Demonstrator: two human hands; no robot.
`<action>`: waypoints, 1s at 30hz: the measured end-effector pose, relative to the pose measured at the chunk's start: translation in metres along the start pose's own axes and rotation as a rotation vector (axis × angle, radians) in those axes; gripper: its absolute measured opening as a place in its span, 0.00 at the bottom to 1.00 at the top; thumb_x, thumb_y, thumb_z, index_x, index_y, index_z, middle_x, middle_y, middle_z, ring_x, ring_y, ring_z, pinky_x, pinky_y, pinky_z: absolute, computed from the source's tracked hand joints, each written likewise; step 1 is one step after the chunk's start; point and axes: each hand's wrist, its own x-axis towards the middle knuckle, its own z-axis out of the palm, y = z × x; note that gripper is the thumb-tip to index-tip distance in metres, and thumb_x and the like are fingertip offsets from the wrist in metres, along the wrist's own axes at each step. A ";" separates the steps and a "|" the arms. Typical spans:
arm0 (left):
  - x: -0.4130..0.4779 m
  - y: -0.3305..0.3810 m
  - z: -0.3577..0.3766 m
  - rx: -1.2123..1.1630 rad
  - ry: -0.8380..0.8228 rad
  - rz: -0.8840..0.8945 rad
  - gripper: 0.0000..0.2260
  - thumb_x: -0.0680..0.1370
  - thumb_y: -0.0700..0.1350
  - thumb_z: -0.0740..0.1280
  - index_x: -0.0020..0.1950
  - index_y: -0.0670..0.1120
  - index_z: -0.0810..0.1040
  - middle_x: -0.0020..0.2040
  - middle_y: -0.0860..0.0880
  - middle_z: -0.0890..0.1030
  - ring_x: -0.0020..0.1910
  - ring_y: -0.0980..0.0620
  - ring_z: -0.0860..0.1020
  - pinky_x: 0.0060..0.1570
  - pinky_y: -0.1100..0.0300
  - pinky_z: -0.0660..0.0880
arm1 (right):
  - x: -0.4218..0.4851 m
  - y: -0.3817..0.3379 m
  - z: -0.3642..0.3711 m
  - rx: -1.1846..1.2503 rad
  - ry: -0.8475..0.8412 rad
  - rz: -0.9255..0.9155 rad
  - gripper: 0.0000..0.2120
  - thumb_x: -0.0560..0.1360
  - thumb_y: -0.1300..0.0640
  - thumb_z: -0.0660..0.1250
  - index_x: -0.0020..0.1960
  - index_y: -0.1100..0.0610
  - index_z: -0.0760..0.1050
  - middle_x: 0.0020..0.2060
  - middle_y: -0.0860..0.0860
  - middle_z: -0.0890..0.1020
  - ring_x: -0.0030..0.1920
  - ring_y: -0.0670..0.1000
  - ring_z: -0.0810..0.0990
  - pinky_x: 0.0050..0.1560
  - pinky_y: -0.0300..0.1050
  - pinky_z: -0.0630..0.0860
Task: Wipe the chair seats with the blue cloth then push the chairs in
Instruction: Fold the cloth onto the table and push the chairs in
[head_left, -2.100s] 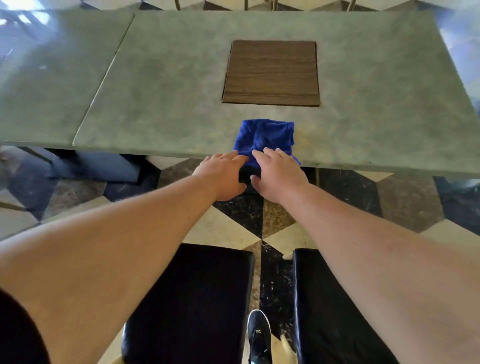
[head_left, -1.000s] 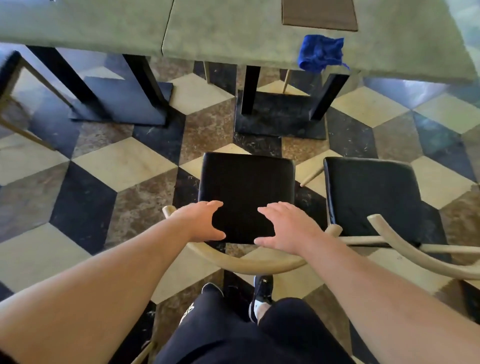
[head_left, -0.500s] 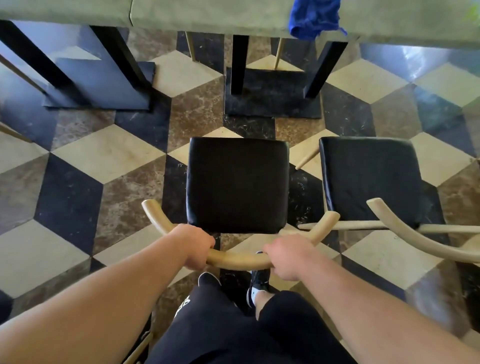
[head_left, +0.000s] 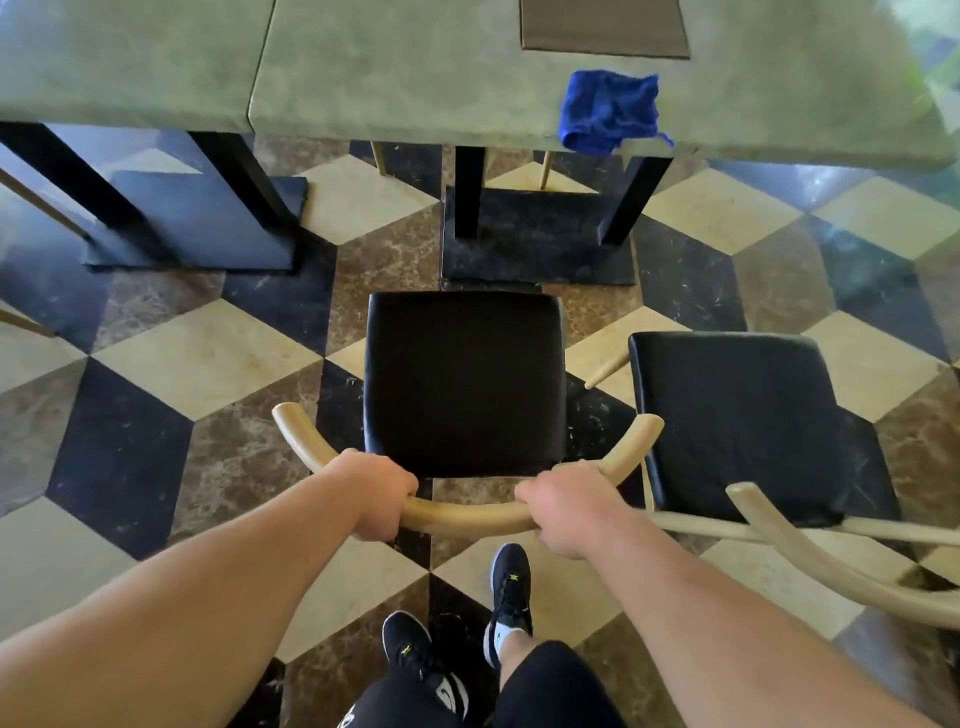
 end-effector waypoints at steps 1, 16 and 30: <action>0.006 -0.003 -0.007 0.005 -0.001 -0.006 0.12 0.76 0.51 0.73 0.58 0.61 0.79 0.45 0.56 0.80 0.42 0.54 0.80 0.50 0.56 0.79 | 0.008 0.006 -0.002 -0.004 0.014 -0.007 0.06 0.76 0.52 0.69 0.50 0.47 0.72 0.40 0.47 0.77 0.41 0.55 0.77 0.46 0.55 0.70; 0.076 -0.064 -0.128 -0.010 0.101 -0.087 0.11 0.76 0.50 0.73 0.56 0.64 0.81 0.45 0.58 0.81 0.45 0.54 0.80 0.58 0.53 0.77 | 0.121 0.093 -0.069 0.085 0.090 -0.040 0.12 0.77 0.50 0.70 0.47 0.44 0.66 0.38 0.46 0.72 0.40 0.55 0.72 0.48 0.57 0.66; 0.110 -0.082 -0.182 -0.030 0.155 -0.071 0.12 0.76 0.49 0.74 0.57 0.62 0.78 0.44 0.58 0.79 0.42 0.54 0.78 0.54 0.56 0.74 | 0.161 0.141 -0.113 0.076 0.077 -0.054 0.11 0.77 0.51 0.70 0.49 0.42 0.68 0.36 0.43 0.72 0.40 0.52 0.75 0.50 0.56 0.70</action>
